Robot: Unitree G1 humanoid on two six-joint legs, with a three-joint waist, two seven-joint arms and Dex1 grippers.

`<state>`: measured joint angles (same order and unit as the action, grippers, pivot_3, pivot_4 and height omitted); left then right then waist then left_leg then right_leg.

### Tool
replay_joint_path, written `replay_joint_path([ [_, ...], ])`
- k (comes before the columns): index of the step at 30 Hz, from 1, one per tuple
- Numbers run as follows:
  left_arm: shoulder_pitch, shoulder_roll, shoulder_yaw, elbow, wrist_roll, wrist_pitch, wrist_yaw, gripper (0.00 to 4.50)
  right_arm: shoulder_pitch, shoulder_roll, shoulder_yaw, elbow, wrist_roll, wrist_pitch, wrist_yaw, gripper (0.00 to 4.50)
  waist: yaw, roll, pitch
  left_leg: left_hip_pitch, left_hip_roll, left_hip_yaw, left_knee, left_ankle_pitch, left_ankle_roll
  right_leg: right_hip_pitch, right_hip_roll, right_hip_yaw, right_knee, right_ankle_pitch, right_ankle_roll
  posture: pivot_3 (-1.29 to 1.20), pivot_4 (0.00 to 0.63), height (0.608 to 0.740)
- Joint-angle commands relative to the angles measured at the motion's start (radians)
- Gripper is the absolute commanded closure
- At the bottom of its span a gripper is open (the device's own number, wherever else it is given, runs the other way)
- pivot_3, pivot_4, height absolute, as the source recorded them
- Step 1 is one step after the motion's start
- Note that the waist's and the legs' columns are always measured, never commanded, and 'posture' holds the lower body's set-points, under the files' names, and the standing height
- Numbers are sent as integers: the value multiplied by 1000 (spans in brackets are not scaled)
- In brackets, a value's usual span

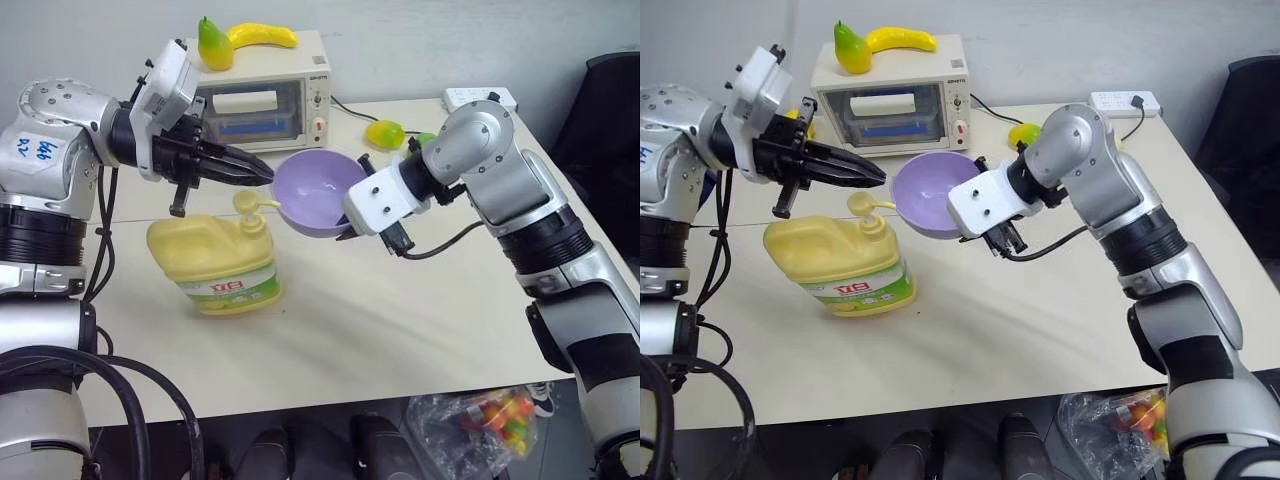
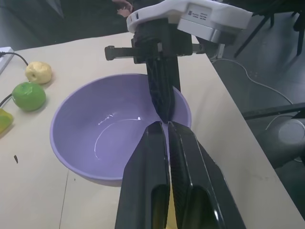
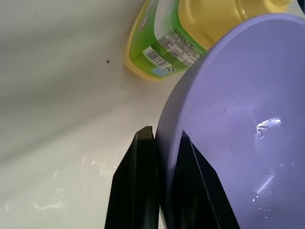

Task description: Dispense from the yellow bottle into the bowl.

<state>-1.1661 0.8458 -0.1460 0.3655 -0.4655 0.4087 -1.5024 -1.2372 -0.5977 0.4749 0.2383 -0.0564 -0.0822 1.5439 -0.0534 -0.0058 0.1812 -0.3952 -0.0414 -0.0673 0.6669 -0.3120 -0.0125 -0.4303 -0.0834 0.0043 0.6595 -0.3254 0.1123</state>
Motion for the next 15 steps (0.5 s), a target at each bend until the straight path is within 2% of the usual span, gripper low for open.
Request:
replay_joint_path([
  [1,-20,40,8,-24,-17,-4,-112,4294,4,-43,0,-106,32,33,70,4500,0,0,0,0,0,0,0,0,0,0,0,0,0,0,0,0,150,740],
  [6,-11,65,-3,-31,-34,-6,-112,4294,11,-62,11,-154,57,68,70,4500,1,0,0,0,0,0,0,0,0,0,0,0,0,0,0,0,150,740],
  [15,9,96,-32,-58,-64,-6,-112,4294,22,-38,40,-121,46,73,57,4500,-1,0,0,0,0,0,0,0,0,0,0,0,0,0,0,0,150,740],
])
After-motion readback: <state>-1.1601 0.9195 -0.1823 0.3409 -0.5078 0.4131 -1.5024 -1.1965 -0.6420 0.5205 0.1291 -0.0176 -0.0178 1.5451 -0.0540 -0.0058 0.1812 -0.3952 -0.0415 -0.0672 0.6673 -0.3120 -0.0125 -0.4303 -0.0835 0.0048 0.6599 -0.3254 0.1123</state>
